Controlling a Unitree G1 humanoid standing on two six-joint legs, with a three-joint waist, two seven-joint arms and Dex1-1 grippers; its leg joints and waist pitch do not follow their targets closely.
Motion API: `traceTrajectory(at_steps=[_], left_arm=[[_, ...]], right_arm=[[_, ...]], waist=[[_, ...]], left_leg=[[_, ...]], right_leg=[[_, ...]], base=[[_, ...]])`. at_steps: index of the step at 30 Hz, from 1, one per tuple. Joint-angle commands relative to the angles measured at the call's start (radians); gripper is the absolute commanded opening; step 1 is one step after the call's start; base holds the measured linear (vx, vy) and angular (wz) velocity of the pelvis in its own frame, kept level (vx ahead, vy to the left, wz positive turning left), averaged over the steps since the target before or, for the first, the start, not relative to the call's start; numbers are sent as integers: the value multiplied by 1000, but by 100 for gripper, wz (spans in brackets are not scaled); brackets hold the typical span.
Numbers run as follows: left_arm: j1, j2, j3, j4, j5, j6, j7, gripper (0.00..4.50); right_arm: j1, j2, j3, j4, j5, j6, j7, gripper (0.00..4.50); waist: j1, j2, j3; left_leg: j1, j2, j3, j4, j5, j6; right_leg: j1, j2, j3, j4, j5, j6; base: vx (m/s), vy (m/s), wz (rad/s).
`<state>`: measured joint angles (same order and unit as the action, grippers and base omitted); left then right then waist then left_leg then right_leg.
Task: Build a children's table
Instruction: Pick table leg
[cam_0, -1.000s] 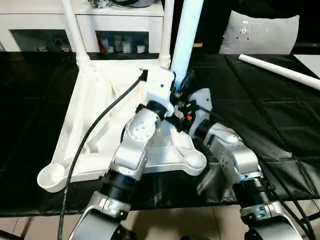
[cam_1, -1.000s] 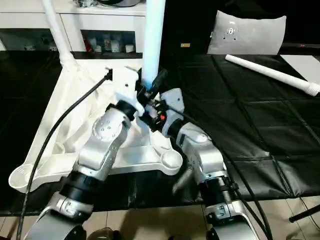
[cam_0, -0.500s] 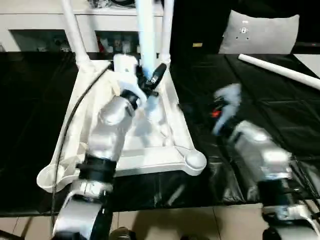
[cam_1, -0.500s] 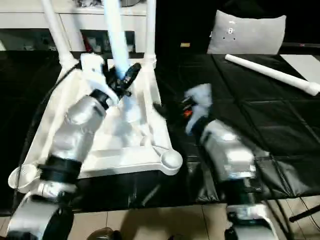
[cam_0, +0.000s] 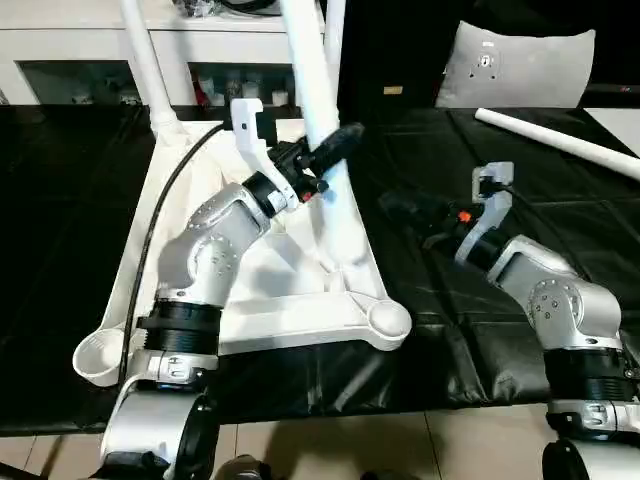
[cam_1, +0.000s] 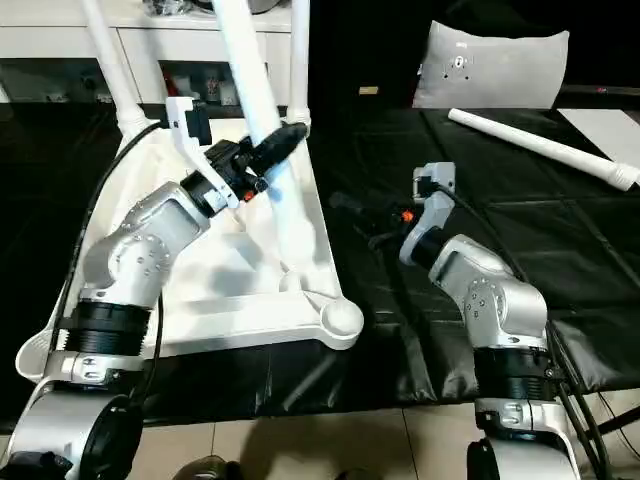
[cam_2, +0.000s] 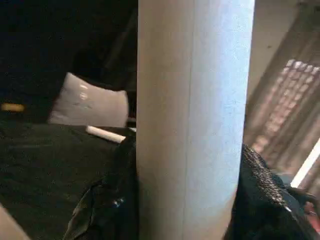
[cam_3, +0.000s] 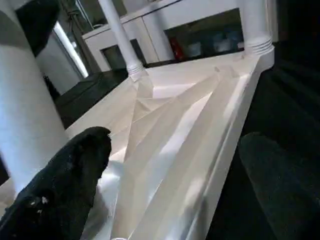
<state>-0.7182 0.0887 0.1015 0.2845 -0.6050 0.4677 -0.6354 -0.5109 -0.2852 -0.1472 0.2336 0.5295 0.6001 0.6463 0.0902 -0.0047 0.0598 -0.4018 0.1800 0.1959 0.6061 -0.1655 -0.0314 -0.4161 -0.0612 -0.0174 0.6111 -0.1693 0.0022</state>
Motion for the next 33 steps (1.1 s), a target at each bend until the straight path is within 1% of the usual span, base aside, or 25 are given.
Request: traceTrajectory(at_steps=[1,5,6,7,10,11,12,14,15,16,17,18,20,21,25,26,30,31,33], left_arm=[[-25,12,-6,-36,-31,37,-39,186],[-24,22,-14,-60,-57,71,-78,186],[-25,28,-20,-73,-69,88,-99,186],[-25,30,-21,-80,-76,97,-108,186],[-28,38,-26,-92,-91,120,-130,186],[-28,41,-30,-97,-95,127,-141,186],[-27,50,-44,-109,-99,138,-169,186],[-26,54,-52,-115,-98,141,-184,186],[-22,65,-80,-134,-86,141,-218,186],[-19,72,-96,-142,-75,138,-234,186],[-18,76,-104,-146,-69,135,-241,186],[-12,90,-139,-158,-39,118,-265,186],[-13,94,-154,-161,-26,118,-269,186],[-16,98,-167,-165,-12,112,-278,186],[-19,106,-193,-175,10,101,-289,186],[-19,107,-198,-177,16,97,-291,186],[-11,115,-225,-190,35,77,-307,186],[-10,114,-227,-191,37,76,-308,186],[-9,111,-230,-196,41,74,-307,186]], right_arm=[[-12,-11,-1,-41,34,12,45,450],[2,-37,10,-79,71,43,137,450],[8,-55,21,-105,94,55,190,450],[9,-64,27,-115,105,63,214,450],[7,-84,40,-132,122,77,261,450],[5,-92,46,-136,128,81,280,450],[2,-109,61,-144,133,87,322,450],[0,-116,68,-148,133,89,342,450],[-4,-135,94,-151,123,88,385,450],[-7,-144,110,-151,115,85,405,450],[-8,-148,117,-151,111,83,412,450],[-14,-160,154,-146,79,63,431,450],[-25,-154,171,-135,62,48,430,450],[-34,-149,187,-129,53,42,434,450],[-46,-140,215,-115,39,33,448,450],[-47,-139,218,-113,38,32,450,450],[-56,-140,233,-102,34,28,474,450],[-57,-140,236,-101,33,28,477,432],[-59,-142,243,-95,28,26,485,415]], waist=[[3,0,-77],[3,-1,-77],[5,-2,-75],[7,-2,-76],[7,-2,-74],[6,-5,-74],[7,-5,-74],[8,-4,-73],[8,-6,-73],[10,-6,-74],[9,-6,-74],[10,-6,-74],[8,-5,-73],[8,-7,-74],[6,-8,-73],[6,-7,-74],[7,-10,-75],[7,-9,-75],[9,-11,-75]], left_leg=[[33,37,-19,-66,-191,-3],[33,38,-20,-68,-196,-1],[33,39,-20,-68,-198,2],[34,40,-20,-67,-196,4],[33,40,-20,-68,-199,4],[33,39,-19,-68,-202,4],[33,39,-20,-68,-205,1],[33,40,-21,-69,-207,-1],[33,40,-20,-68,-205,-2],[33,40,-22,-68,-203,-1],[32,41,-22,-69,-200,1],[32,43,-22,-69,-196,2],[31,42,-21,-69,-192,-2],[31,42,-21,-68,-190,-1],[31,41,-21,-68,-198,-5],[32,41,-21,-67,-200,-4],[31,41,-21,-67,-183,2],[31,42,-21,-67,-184,3],[31,42,-20,-66,-181,6]], right_leg=[[50,-63,23,-68,-191,-211],[53,-62,23,-68,-189,-208],[52,-63,23,-69,-193,-208],[53,-64,23,-68,-194,-207],[51,-64,23,-70,-208,-207],[51,-64,23,-71,-215,-206],[51,-65,23,-72,-234,-203],[50,-65,23,-73,-248,-197],[50,-66,24,-73,-249,-197],[51,-66,23,-73,-252,-192],[51,-66,24,-72,-249,-191],[49,-66,24,-73,-247,-190],[48,-67,25,-72,-246,-189],[48,-66,25,-70,-241,-192],[48,-67,25,-71,-252,-193],[48,-67,25,-71,-254,-193],[50,-66,25,-68,-230,-199],[49,-66,25,-69,-230,-199],[50,-66,25,-68,-226,-201]], base=[[0,0,0],[0,0,0],[0,0,0],[0,0,0],[0,0,0],[0,0,0],[0,0,0],[0,0,0],[0,0,0],[0,0,0],[0,0,0],[0,0,0],[0,0,0],[0,0,0],[0,0,0],[0,0,0],[0,0,0],[0,0,0],[0,0,0]])
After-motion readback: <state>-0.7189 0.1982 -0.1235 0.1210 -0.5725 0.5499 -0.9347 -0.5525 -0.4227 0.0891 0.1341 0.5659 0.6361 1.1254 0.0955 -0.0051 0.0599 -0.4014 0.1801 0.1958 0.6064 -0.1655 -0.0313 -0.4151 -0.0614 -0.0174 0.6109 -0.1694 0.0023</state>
